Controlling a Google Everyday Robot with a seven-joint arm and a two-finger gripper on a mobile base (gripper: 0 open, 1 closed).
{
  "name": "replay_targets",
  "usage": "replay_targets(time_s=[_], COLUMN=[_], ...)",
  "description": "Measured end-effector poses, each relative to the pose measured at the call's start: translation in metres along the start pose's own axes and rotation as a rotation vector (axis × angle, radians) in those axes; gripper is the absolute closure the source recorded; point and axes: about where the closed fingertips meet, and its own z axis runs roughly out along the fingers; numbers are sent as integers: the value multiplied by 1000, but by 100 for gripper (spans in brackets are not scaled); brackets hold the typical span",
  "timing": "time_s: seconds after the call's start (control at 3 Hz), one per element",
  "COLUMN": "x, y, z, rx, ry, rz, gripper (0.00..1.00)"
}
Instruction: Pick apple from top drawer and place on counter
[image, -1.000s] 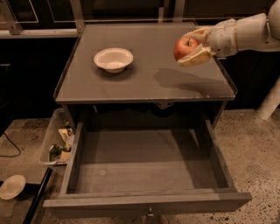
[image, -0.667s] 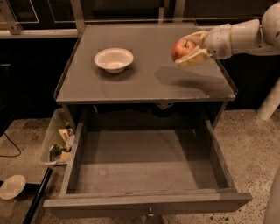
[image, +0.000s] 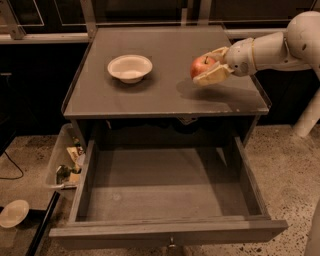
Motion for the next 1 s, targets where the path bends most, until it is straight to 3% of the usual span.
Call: replay_targets(time_s=[0.67, 1.0], x=[33, 34], y=[8, 9], z=[22, 23], rx=[15, 15], ry=[86, 88], rz=[81, 85], gripper=[100, 82])
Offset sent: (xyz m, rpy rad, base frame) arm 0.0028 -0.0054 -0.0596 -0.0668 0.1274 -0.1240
